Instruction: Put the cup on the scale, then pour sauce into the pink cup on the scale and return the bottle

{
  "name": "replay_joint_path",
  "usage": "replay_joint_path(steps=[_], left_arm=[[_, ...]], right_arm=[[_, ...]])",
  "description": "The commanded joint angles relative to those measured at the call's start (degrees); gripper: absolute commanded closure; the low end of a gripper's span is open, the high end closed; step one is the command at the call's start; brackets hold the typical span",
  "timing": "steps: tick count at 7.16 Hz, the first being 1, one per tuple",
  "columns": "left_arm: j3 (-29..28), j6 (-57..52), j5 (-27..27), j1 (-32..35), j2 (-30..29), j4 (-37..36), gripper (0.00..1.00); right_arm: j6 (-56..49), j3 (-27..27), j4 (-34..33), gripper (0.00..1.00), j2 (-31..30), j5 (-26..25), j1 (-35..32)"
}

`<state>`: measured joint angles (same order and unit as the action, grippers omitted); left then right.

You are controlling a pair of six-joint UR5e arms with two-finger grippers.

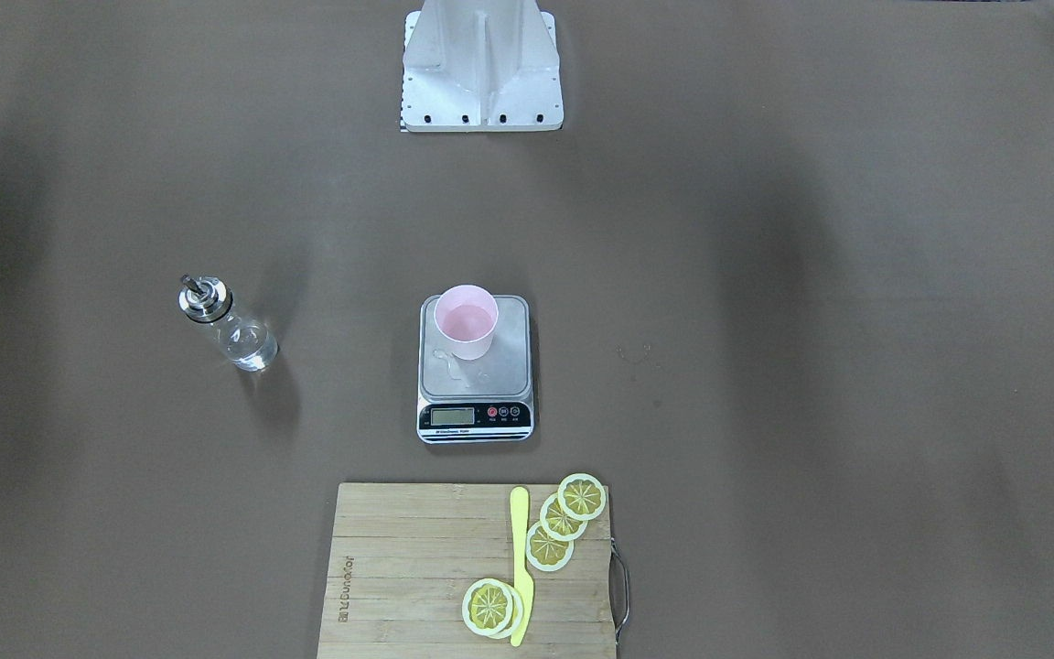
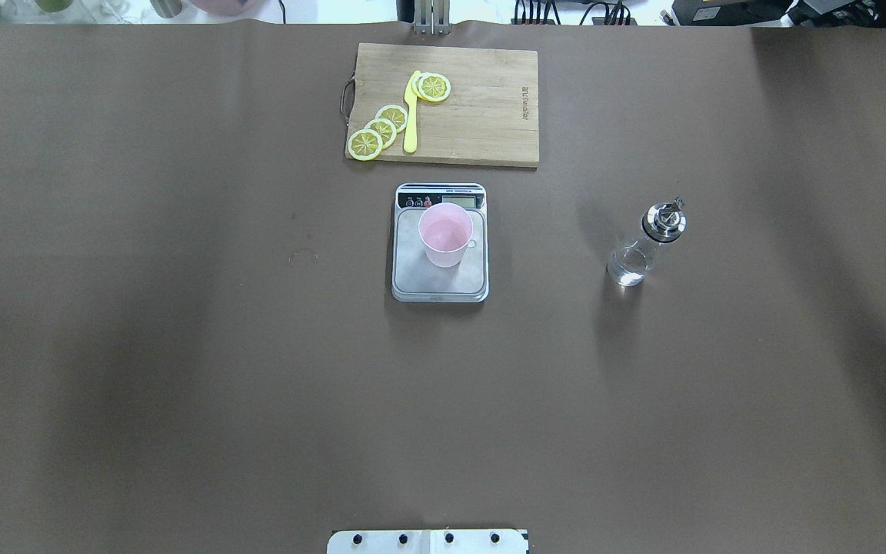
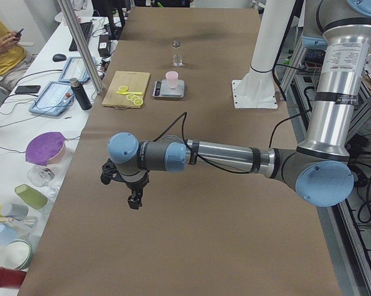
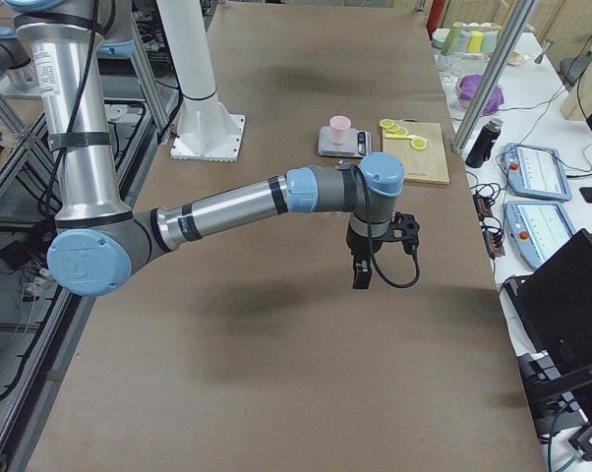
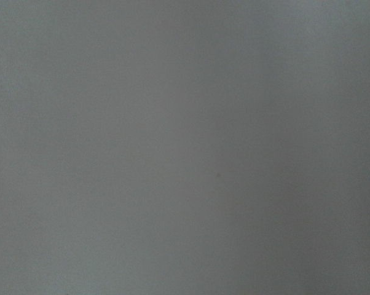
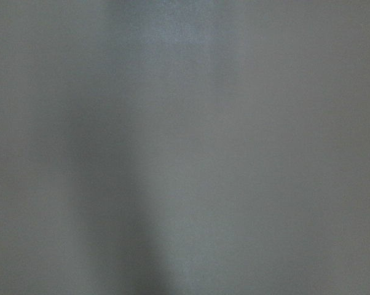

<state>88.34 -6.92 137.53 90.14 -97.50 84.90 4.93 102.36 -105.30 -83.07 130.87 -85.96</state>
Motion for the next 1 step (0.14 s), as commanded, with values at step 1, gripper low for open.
replay_joint_path(steps=[1], left_arm=[[-0.6, 0.1, 0.0, 0.0, 0.6, 0.1, 0.00]], right_arm=[[0.0, 0.2, -0.9, 0.00, 0.3, -0.3, 0.1]])
